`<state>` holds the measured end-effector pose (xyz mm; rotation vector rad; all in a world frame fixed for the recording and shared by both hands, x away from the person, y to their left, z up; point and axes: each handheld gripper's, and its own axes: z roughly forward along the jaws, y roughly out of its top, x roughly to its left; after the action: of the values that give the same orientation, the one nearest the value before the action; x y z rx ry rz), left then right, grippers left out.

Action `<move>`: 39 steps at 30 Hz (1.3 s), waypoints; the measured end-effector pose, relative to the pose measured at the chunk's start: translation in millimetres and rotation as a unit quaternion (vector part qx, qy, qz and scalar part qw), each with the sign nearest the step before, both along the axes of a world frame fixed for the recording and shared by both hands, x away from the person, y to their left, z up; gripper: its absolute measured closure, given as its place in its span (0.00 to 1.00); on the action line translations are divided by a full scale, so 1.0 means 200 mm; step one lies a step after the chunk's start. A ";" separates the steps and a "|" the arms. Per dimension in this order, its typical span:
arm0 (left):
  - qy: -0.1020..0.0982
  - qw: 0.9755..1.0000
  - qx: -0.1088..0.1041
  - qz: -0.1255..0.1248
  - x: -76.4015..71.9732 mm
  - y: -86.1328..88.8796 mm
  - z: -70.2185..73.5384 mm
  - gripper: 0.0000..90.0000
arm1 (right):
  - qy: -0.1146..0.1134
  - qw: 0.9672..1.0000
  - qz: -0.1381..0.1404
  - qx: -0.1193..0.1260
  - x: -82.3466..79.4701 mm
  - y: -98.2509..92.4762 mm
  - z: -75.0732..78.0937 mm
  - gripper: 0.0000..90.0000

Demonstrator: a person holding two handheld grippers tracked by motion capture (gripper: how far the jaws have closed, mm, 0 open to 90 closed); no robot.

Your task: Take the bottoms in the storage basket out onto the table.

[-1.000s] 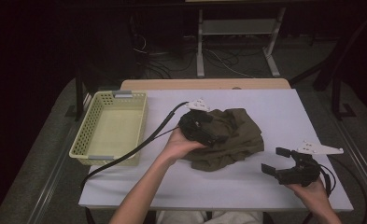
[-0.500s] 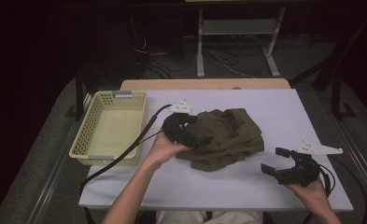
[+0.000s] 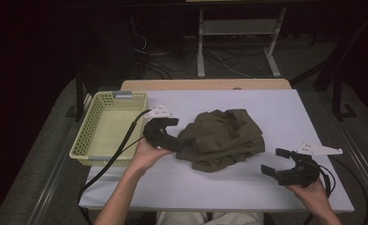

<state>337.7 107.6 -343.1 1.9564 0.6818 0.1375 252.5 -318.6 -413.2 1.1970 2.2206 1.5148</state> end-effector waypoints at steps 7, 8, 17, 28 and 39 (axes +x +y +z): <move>0.002 1.000 0.003 0.024 -0.03 0.11 -0.02 0.00 | 0.002 1.000 0.000 0.000 0.00 0.00 0.00 0.01; 0.001 1.000 0.003 0.025 -0.03 0.12 -0.02 0.00 | 0.002 1.000 0.000 0.000 0.00 0.00 0.00 0.01; -0.001 0.999 0.012 0.048 -0.10 0.22 -0.09 0.00 | 0.003 1.000 0.000 0.001 0.00 0.01 0.00 0.01; 0.005 0.997 0.016 0.074 -0.22 0.31 -0.21 0.00 | 0.003 1.000 0.000 -0.001 0.00 0.01 0.00 0.01; 0.010 0.997 0.026 0.070 -0.31 0.34 -0.29 0.00 | 0.003 1.000 0.001 -0.002 -0.01 0.02 0.00 0.01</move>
<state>275.9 174.8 -400.4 1.9605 0.8377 0.2232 251.3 -315.2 -413.1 1.2007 2.2283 1.5087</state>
